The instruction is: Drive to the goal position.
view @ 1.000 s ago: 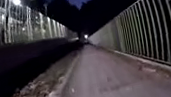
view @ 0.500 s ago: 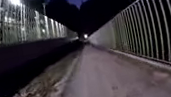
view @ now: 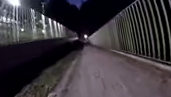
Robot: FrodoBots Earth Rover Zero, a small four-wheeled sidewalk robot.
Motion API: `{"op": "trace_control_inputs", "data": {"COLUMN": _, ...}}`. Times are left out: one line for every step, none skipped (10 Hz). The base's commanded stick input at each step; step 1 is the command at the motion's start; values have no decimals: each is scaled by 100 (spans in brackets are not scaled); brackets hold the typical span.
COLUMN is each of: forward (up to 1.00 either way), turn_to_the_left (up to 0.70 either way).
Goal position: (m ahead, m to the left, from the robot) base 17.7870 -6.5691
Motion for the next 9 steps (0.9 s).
{"op": "trace_control_inputs", "data": {"forward": 70, "turn_to_the_left": 0}}
{"op": "trace_control_inputs", "data": {"forward": 70, "turn_to_the_left": 0}}
{"op": "trace_control_inputs", "data": {"forward": 70, "turn_to_the_left": 0}}
{"op": "trace_control_inputs", "data": {"forward": 70, "turn_to_the_left": 0}}
{"op": "trace_control_inputs", "data": {"forward": 70, "turn_to_the_left": 0}}
{"op": "trace_control_inputs", "data": {"forward": 70, "turn_to_the_left": 0}}
{"op": "trace_control_inputs", "data": {"forward": 70, "turn_to_the_left": 0}}
{"op": "trace_control_inputs", "data": {"forward": 70, "turn_to_the_left": 0}}
{"op": "trace_control_inputs", "data": {"forward": 70, "turn_to_the_left": 0}}
